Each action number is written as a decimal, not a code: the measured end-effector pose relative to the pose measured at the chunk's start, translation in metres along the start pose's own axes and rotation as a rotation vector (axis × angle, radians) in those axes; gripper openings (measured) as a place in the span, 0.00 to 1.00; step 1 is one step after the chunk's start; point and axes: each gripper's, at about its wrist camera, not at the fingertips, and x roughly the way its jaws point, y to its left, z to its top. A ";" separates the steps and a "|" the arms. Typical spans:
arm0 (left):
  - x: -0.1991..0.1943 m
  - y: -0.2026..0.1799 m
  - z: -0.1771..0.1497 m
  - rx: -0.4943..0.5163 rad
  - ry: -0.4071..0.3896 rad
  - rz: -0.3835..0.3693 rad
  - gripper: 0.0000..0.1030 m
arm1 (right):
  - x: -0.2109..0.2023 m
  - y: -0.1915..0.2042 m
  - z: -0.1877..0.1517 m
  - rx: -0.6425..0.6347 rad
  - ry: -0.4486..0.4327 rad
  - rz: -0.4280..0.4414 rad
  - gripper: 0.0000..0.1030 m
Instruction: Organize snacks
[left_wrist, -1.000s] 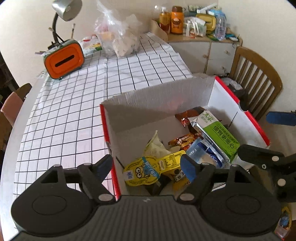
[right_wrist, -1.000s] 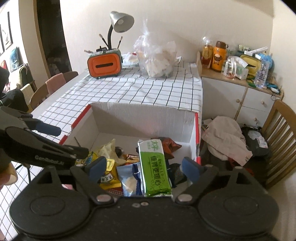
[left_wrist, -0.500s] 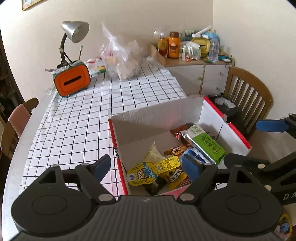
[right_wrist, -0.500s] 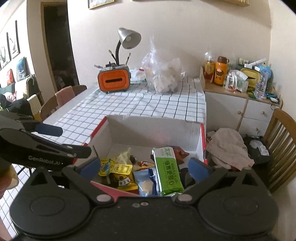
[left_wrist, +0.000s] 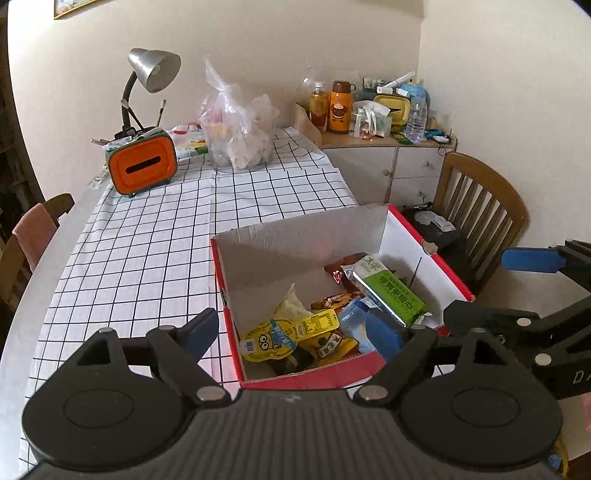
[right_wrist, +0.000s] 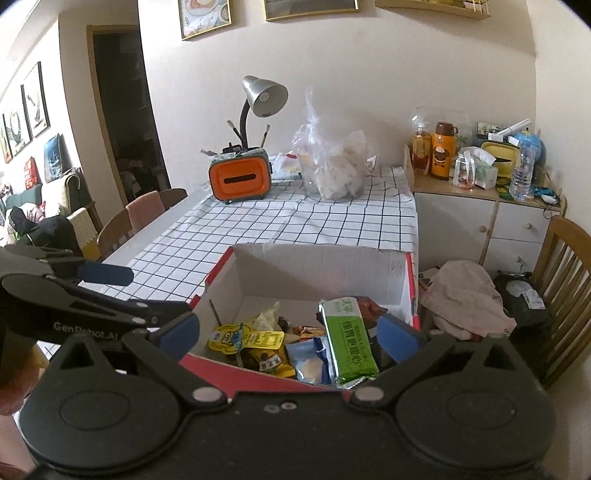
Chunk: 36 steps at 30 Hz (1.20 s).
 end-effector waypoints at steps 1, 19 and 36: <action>-0.001 0.000 0.000 -0.003 -0.002 0.000 0.84 | -0.001 0.000 0.000 0.004 0.000 0.001 1.00; -0.003 0.002 -0.003 -0.038 0.022 -0.005 0.84 | -0.003 -0.004 -0.006 0.039 0.000 -0.002 1.00; 0.001 0.003 -0.006 -0.056 0.046 -0.002 0.84 | -0.004 -0.005 -0.011 0.055 0.007 0.004 1.00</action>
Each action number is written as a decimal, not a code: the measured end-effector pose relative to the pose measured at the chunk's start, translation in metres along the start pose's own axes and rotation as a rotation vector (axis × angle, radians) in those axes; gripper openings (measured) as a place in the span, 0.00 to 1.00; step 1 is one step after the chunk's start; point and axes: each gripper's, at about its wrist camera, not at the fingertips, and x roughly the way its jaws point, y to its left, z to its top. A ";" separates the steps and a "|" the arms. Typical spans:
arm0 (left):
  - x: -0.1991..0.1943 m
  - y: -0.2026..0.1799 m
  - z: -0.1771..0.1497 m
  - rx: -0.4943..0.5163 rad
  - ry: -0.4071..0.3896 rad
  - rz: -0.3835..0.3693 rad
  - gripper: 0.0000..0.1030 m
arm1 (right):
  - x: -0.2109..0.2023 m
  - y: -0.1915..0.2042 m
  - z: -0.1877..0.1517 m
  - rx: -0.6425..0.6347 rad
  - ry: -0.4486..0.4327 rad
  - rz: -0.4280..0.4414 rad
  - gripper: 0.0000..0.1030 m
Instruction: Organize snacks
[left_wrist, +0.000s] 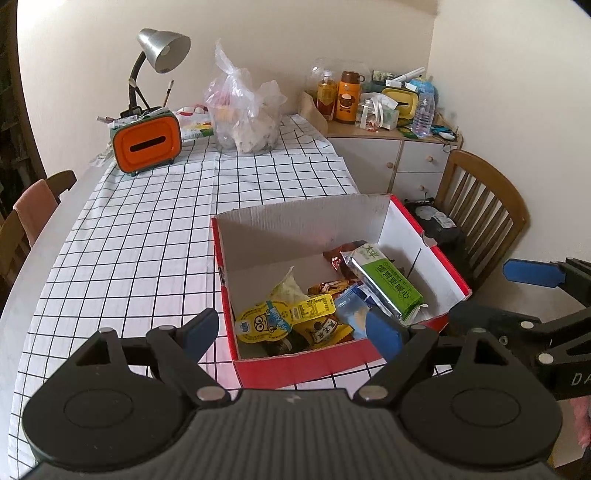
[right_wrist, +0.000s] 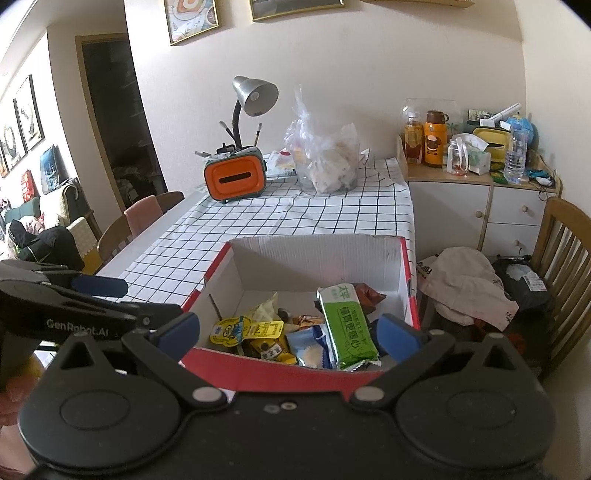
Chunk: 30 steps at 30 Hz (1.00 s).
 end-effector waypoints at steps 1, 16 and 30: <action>0.000 0.000 0.000 -0.003 0.005 0.000 0.84 | 0.000 0.000 0.000 0.001 0.000 0.000 1.00; 0.005 0.001 -0.002 -0.015 0.039 0.002 0.84 | 0.002 0.001 -0.004 0.021 0.009 -0.008 1.00; 0.006 0.000 -0.005 -0.003 0.046 -0.013 0.84 | 0.002 0.000 -0.011 0.031 0.028 -0.021 1.00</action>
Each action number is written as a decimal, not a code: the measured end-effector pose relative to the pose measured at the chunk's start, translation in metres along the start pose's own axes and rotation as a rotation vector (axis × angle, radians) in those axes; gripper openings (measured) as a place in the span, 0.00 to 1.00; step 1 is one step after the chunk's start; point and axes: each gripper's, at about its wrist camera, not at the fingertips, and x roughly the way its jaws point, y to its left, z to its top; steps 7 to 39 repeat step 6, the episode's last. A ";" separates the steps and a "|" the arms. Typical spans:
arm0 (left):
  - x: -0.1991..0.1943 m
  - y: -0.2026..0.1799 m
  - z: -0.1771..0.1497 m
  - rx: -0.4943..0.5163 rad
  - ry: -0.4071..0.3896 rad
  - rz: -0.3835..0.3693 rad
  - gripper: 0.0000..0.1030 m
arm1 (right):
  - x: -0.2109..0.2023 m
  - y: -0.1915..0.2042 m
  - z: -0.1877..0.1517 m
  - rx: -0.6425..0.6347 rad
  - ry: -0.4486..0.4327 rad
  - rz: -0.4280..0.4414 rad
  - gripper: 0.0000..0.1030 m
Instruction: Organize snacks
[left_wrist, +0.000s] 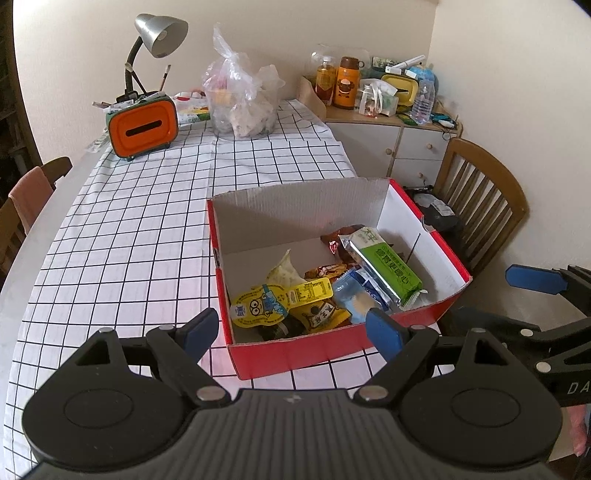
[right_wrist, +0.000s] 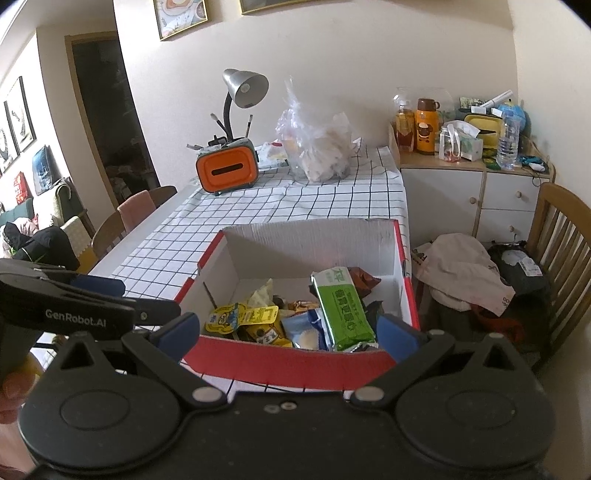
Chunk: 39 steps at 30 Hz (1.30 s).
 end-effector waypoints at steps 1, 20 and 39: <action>0.000 0.000 0.000 0.001 0.001 0.000 0.84 | 0.000 0.000 -0.001 0.002 0.001 0.000 1.00; 0.002 0.003 -0.002 -0.005 0.013 0.008 0.84 | 0.005 0.001 -0.005 0.014 0.015 -0.001 1.00; 0.002 0.003 -0.002 -0.005 0.013 0.008 0.84 | 0.005 0.001 -0.005 0.014 0.015 -0.001 1.00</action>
